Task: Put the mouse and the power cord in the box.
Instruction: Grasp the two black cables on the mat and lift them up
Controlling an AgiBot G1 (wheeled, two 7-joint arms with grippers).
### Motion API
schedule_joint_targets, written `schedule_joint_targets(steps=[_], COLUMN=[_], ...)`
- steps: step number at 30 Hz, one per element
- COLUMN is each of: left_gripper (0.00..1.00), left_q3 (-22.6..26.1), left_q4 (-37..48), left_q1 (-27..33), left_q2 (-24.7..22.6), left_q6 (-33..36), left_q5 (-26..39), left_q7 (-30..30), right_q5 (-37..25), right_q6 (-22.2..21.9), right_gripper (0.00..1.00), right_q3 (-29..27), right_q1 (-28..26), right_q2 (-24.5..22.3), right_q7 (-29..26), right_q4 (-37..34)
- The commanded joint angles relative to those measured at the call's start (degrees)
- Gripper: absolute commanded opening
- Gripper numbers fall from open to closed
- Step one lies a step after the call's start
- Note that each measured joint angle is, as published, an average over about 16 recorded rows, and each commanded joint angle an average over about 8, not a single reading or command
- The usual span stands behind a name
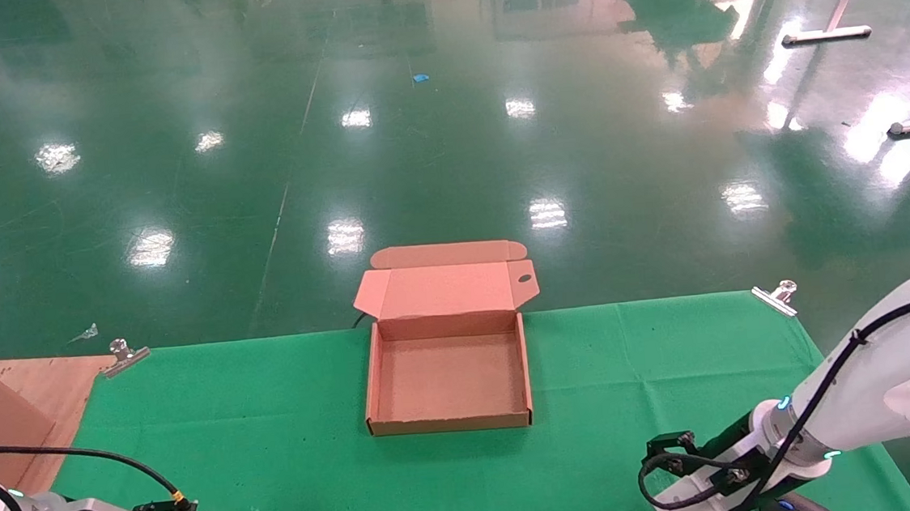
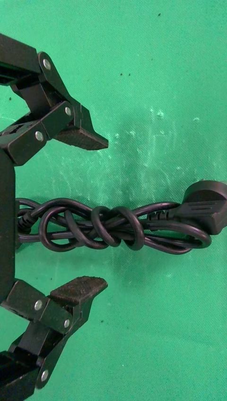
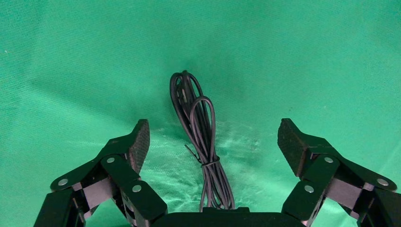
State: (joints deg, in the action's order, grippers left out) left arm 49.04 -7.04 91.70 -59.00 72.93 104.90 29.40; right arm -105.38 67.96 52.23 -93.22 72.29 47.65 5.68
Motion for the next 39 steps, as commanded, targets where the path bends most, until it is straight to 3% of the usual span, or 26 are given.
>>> schedule_joint_targets(steps=[1, 24, 39], left_gripper=[0.0, 0.0, 0.0], left_q3=[-0.03, -0.17, 0.29], left_q4=[0.51, 4.29, 4.59], left_q1=[0.19, -0.37, 2.25], left_q2=[-0.05, -1.02, -0.84], left_q6=[-0.01, -0.17, 0.99], left_q5=[-0.04, -0.31, 0.39], left_q7=[0.46, 4.29, 5.69], right_q5=[0.05, -0.63, 0.11], right_q6=[0.13, 0.01, 1.35], right_gripper=[0.0, 0.0, 0.0], right_q3=[-0.03, 0.44, -0.08], right_q1=[-0.25, -0.68, -1.98], right_q2=[0.26, 1.87, 1.01], right_q7=[0.35, 2.57, 4.06], right_q4=[-0.59, -3.47, -4.04])
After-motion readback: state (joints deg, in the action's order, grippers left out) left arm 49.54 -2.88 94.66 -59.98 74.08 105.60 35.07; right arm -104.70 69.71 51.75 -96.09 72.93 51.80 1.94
